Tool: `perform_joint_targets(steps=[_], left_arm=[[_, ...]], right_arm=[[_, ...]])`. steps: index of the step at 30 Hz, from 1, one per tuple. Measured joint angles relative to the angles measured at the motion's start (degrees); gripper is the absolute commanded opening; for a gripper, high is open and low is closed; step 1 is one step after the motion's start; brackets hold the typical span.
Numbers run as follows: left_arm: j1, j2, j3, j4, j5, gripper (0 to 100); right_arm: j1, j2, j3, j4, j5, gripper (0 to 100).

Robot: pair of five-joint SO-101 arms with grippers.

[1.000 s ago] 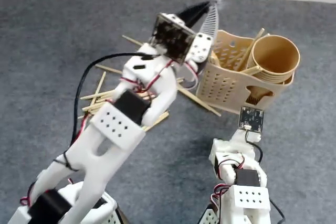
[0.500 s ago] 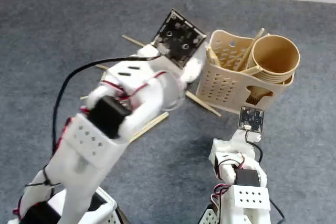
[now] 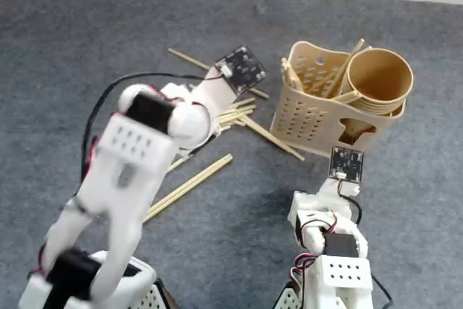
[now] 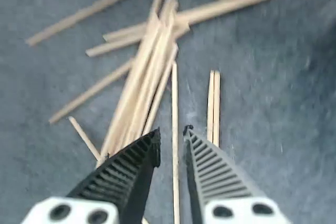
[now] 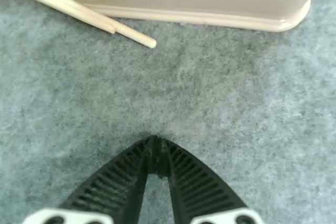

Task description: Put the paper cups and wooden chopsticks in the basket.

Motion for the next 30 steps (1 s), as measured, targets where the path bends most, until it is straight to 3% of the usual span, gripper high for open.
perform_joint_targets(steps=[12, 23, 30], left_arm=[[-1.49, 23.47, 0.0, 0.62, -3.6, 13], [-1.41, 26.11, 2.9, 2.46, -3.6, 14], [-1.32, 26.29, 11.78, -6.59, -3.6, 13]], right_arm=[[0.0, 0.0, 0.0, 0.0, 0.0, 0.6], [0.0, 0.0, 0.0, 0.0, 0.0, 0.6], [0.0, 0.0, 0.0, 0.0, 0.0, 0.6]])
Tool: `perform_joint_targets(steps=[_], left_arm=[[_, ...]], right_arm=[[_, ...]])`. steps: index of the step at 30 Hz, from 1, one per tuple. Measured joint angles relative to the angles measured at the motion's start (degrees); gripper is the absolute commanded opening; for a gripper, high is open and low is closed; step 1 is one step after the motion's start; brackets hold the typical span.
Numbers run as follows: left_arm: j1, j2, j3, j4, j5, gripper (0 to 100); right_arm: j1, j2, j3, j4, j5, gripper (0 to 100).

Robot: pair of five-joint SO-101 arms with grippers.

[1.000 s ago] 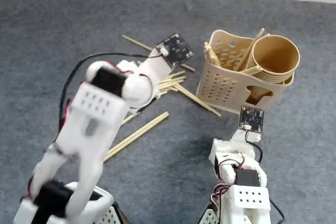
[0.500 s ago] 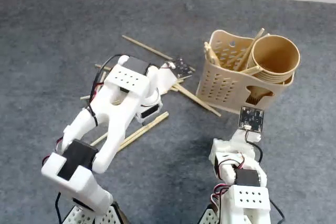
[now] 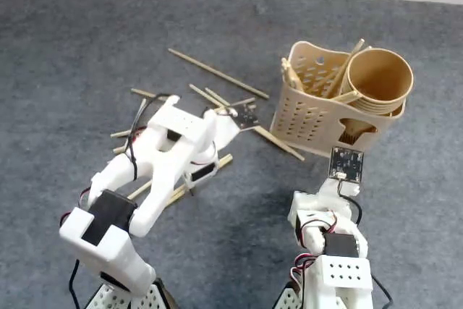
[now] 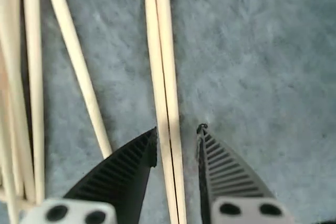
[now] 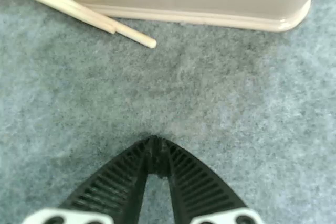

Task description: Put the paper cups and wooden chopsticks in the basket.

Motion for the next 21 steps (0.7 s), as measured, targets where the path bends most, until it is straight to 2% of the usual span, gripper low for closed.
perform_joint_targets(steps=[6, 13, 21], left_arm=[[-2.46, 0.09, 4.84, -10.55, -0.35, 11], [-2.29, 0.79, 5.8, -11.08, -0.35, 1], [-0.7, 4.04, 2.64, -8.0, -0.35, 1]], right_arm=[[0.0, 0.0, 0.0, 0.0, 0.0, 0.6], [0.0, 0.0, 0.0, 0.0, 0.0, 0.6], [0.0, 0.0, 0.0, 0.0, 0.0, 0.6]])
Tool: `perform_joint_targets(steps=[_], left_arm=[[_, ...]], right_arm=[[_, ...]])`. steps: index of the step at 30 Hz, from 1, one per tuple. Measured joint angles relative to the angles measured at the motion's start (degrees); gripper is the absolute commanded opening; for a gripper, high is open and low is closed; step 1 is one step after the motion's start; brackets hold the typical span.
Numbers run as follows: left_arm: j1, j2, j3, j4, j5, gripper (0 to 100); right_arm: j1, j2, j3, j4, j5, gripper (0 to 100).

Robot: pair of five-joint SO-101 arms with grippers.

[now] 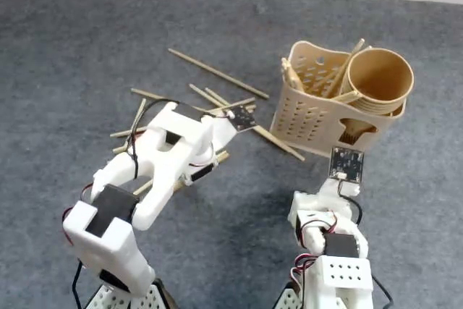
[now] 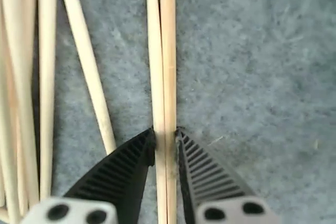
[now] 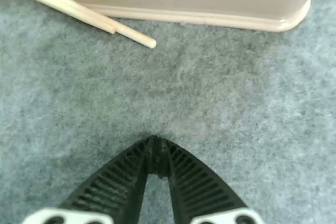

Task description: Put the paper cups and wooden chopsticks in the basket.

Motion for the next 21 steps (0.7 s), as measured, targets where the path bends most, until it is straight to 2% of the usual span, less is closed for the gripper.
perform_joint_targets(steps=[4, 12, 21], left_arm=[[0.09, -1.05, -1.58, 5.45, 0.0, 1], [0.18, -16.79, -1.67, 14.86, 0.0, 1], [0.26, -30.07, -1.67, 16.7, 0.0, 1]], right_arm=[[0.0, 0.0, 0.0, 0.0, 0.0, 0.6], [0.0, 0.0, 0.0, 0.0, 0.0, 0.6], [0.0, 0.0, 0.0, 0.0, 0.0, 0.6]])
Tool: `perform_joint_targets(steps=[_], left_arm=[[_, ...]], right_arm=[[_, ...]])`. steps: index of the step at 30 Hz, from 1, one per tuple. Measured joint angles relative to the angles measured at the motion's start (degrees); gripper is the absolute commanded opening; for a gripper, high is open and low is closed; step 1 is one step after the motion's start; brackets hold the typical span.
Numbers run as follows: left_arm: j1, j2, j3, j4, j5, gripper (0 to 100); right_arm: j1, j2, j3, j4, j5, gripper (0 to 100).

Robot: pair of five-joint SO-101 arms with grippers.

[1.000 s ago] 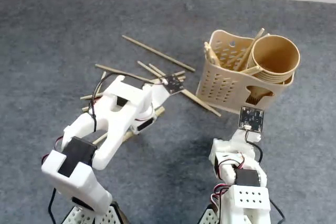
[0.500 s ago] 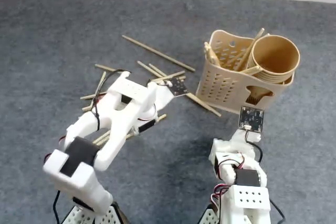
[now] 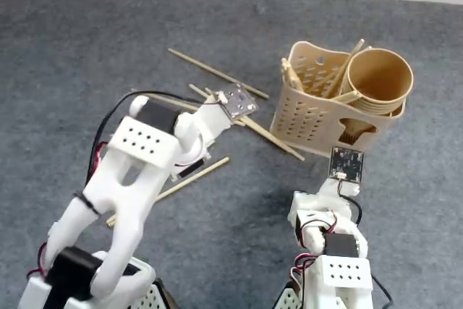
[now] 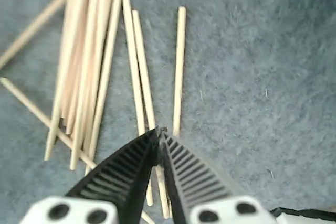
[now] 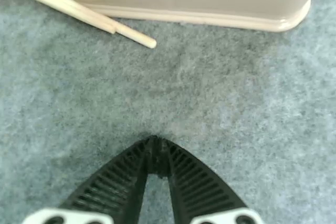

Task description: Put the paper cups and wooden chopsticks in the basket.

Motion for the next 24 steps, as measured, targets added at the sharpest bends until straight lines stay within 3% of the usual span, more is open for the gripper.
perform_joint_targets(steps=[14, 24], left_arm=[[0.88, -3.34, -19.87, 8.18, 4.22, 1], [3.78, -3.43, -18.99, 11.6, 4.04, 1]], right_arm=[[0.0, 0.0, 0.0, 0.0, 0.0, 0.6], [0.0, 0.0, 0.0, 0.0, 0.0, 0.6]])
